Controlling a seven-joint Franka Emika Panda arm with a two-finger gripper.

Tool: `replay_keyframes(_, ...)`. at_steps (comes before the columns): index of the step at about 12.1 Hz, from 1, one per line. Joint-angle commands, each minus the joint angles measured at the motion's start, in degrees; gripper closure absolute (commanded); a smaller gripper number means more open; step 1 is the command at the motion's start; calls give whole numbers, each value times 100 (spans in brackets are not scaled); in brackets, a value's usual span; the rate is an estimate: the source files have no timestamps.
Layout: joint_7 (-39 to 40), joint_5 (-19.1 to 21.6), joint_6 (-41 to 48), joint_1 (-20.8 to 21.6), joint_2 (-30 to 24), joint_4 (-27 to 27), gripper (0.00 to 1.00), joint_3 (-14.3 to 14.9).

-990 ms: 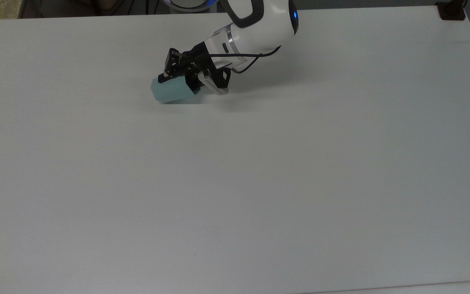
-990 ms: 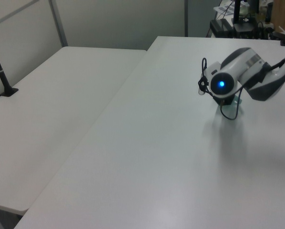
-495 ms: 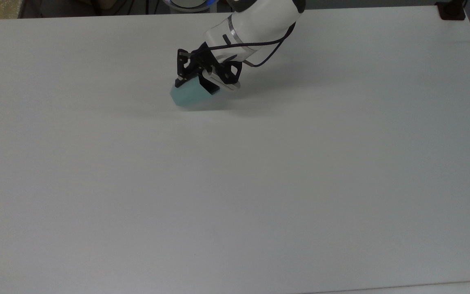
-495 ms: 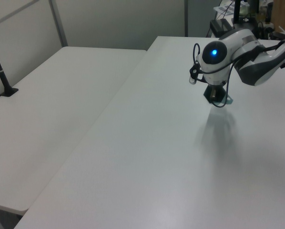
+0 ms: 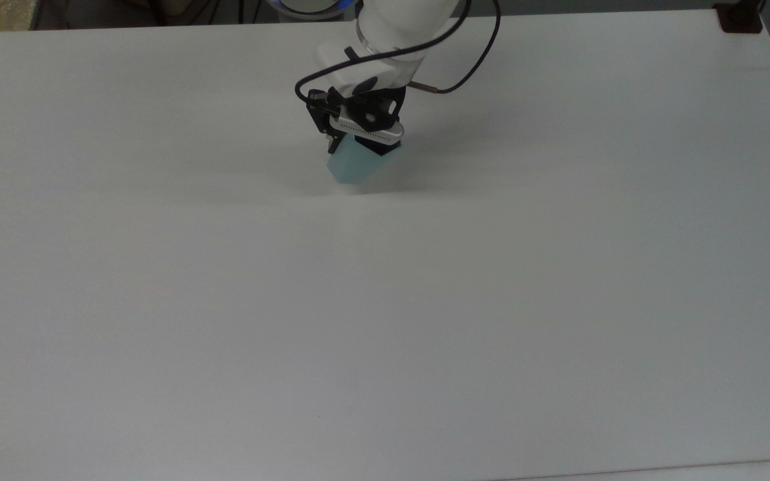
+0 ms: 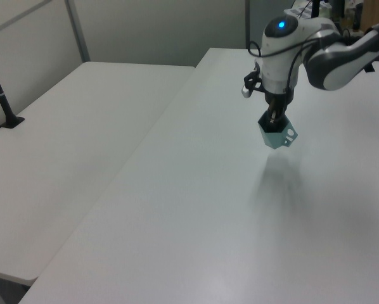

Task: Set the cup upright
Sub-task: 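Lift the cup and rotate it so its opening faces up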

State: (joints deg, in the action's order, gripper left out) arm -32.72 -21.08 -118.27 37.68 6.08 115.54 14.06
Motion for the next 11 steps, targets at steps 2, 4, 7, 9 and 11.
replay_keyframes(2,407,622,-4,-156,-476,-154,100,35)
replay_keyframes(4,729,1111,-39,-174,-617,-155,100,271)
replay_keyframes(7,1845,2640,-65,-418,-626,-128,100,562)
replay_keyframes(9,2172,3152,-91,-691,-617,-85,100,588)
replay_keyframes(11,2305,3286,-248,-771,-573,38,100,615)
